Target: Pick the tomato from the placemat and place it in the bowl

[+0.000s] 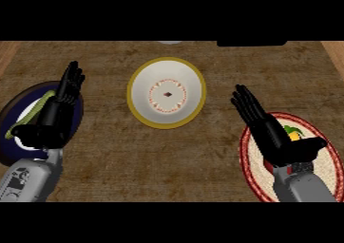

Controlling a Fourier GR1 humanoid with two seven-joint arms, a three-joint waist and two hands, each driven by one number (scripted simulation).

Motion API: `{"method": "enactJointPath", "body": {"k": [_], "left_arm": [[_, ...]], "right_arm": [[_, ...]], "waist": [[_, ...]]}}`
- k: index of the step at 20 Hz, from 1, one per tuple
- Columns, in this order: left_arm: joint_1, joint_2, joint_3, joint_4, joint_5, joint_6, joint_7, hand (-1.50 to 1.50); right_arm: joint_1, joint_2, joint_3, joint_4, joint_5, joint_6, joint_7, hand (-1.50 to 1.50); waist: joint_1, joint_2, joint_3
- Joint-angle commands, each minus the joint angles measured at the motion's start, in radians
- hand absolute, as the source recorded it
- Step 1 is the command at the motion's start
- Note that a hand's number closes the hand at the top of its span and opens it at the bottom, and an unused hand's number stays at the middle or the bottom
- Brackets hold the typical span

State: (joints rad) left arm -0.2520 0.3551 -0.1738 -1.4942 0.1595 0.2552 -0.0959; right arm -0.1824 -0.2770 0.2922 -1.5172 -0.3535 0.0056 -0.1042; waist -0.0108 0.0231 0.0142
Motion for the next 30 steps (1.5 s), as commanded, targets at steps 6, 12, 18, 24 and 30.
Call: {"method": "enactJointPath", "body": {"k": [6,12,18,24,30], "left_arm": [[0.018,-0.048,-0.033,0.015,0.018,-0.002,0.081,0.00],[0.116,-0.093,-0.085,-0.032,0.005,0.025,0.115,0.00],[0.044,-0.135,-0.079,0.002,-0.031,0.050,0.147,0.00],[0.043,-0.136,-0.057,0.010,-0.041,0.012,0.139,0.00],[0.088,-0.116,-0.047,-0.063,-0.029,-0.025,0.185,0.00]], "right_arm": [[0.039,-0.326,0.234,-0.038,0.055,0.592,-0.048,1.50],[0.267,-0.311,-0.043,0.058,0.006,0.463,-0.517,-1.50],[0.259,-0.434,-0.210,0.125,-0.006,0.628,-0.724,-1.50],[0.205,-0.538,-0.305,-0.021,-0.025,0.534,-0.433,-1.50],[0.160,-0.620,-0.285,-0.024,-0.035,0.651,-0.257,-1.50]], "waist": [[0.029,-0.022,-0.012],[-0.008,-0.026,-0.011],[-0.001,-0.023,-0.013],[0.003,-0.024,-0.015],[0.010,-0.026,-0.015]]}}
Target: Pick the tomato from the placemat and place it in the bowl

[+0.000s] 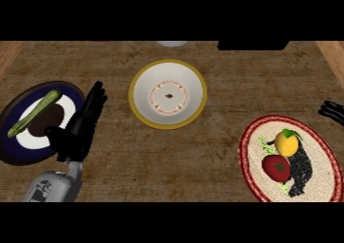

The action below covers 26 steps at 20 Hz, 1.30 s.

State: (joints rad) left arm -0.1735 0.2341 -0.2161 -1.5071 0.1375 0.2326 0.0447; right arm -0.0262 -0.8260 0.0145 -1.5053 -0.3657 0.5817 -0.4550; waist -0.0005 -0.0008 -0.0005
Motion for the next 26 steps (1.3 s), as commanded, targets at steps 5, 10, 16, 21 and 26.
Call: {"method": "enactJointPath", "body": {"k": [5,10,16,21,26], "left_arm": [[0.015,-0.002,0.021,0.004,0.007,-0.038,-0.012,0.00],[0.017,-0.062,-0.011,0.011,-0.050,0.007,-0.002,0.00],[-0.042,-0.048,0.081,0.060,-0.036,-0.058,0.004,0.00],[-0.009,-0.057,0.100,0.060,-0.040,-0.096,-0.028,0.00],[0.041,-0.052,0.084,0.041,-0.070,-0.092,-0.059,0.00]], "right_arm": [[-0.119,-0.043,0.099,-0.022,0.081,0.066,0.254,-1.50],[-0.134,0.044,0.163,0.032,0.247,0.062,0.258,-1.50],[-0.097,0.082,0.099,0.121,0.357,0.168,0.118,-1.50],[-0.122,0.114,0.055,0.171,0.383,0.216,0.086,-1.50],[-0.076,0.115,0.046,0.205,0.329,0.246,0.011,-1.50]], "waist": [[0.011,0.001,-0.001],[0.009,0.002,0.000],[-0.001,0.001,0.001],[0.000,0.001,0.000],[-0.002,0.001,0.001]]}}
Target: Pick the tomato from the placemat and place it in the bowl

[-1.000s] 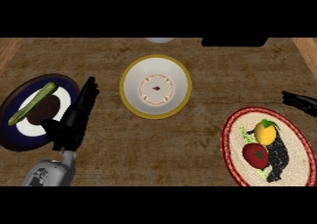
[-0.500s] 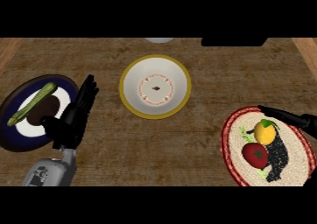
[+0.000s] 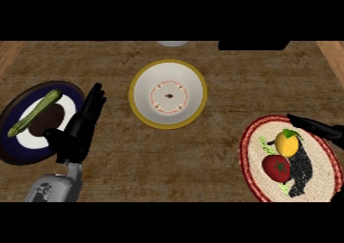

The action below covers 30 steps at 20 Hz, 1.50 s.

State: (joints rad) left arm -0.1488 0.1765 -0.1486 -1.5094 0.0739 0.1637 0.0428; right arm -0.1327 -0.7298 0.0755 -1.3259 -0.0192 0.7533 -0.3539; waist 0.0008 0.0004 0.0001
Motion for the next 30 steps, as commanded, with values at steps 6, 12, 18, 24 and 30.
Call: {"method": "enactJointPath", "body": {"k": [6,12,18,24,30], "left_arm": [[-0.001,-0.037,-0.006,-0.016,-0.044,0.018,0.029,0.00],[-0.037,-0.033,0.028,-0.009,-0.025,-0.022,0.050,0.00],[0.017,-0.087,-0.021,-0.028,-0.088,0.014,0.031,0.00],[0.012,-0.075,0.017,-0.050,-0.085,-0.012,0.045,0.00],[0.098,-0.077,0.014,-0.071,-0.095,-0.037,0.005,0.00]], "right_arm": [[0.022,0.023,-0.021,0.031,-0.045,0.112,-0.057,-1.50],[-0.009,0.066,-0.016,0.122,-0.028,0.134,-0.049,-1.50],[0.011,0.147,0.035,0.119,0.035,0.083,-0.026,-1.50],[-0.010,0.181,0.043,0.180,0.131,0.048,-0.101,-1.50],[-0.030,0.154,0.056,0.278,0.312,-0.092,-0.234,-1.50]], "waist": [[-0.002,-0.001,0.000],[0.002,0.000,0.000],[0.001,0.000,0.000],[0.003,0.000,0.000],[0.008,0.000,0.001]]}}
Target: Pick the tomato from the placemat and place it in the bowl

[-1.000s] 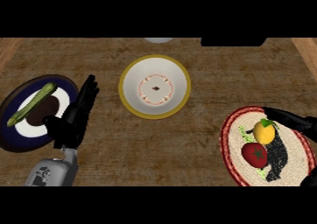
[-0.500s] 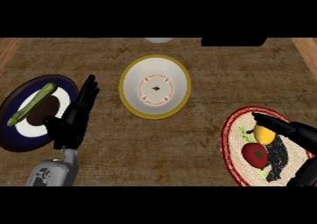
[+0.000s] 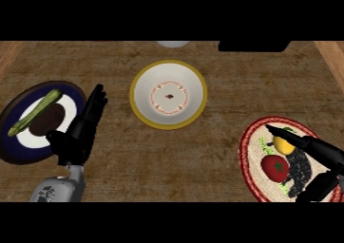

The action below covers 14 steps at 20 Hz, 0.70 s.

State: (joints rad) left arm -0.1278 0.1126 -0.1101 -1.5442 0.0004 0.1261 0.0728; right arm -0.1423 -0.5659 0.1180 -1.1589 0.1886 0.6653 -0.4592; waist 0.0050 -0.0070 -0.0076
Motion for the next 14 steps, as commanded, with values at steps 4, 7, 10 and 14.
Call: {"method": "enactJointPath", "body": {"k": [4,7,10,14], "left_arm": [[-0.037,-0.025,0.007,0.037,-0.031,0.017,-0.017,0.00],[-0.041,-0.007,0.025,0.044,-0.010,-0.018,-0.013,0.00],[-0.051,-0.025,0.010,-0.003,-0.011,-0.003,0.052,0.00],[0.009,-0.023,-0.008,-0.046,-0.026,-0.007,0.043,0.00]], "right_arm": [[-0.046,0.034,0.078,0.200,0.194,-0.085,-0.194,-1.50],[-0.043,0.033,0.082,0.137,0.140,-0.005,-0.112,-1.50],[-0.048,0.053,0.159,0.095,0.215,-0.082,-0.220,1.50],[-0.016,-0.001,0.194,0.048,0.263,-0.131,-0.320,1.50]], "waist": [[0.004,0.011,0.009],[-0.001,0.009,0.008],[0.003,0.008,0.009],[0.002,0.006,0.008]]}}
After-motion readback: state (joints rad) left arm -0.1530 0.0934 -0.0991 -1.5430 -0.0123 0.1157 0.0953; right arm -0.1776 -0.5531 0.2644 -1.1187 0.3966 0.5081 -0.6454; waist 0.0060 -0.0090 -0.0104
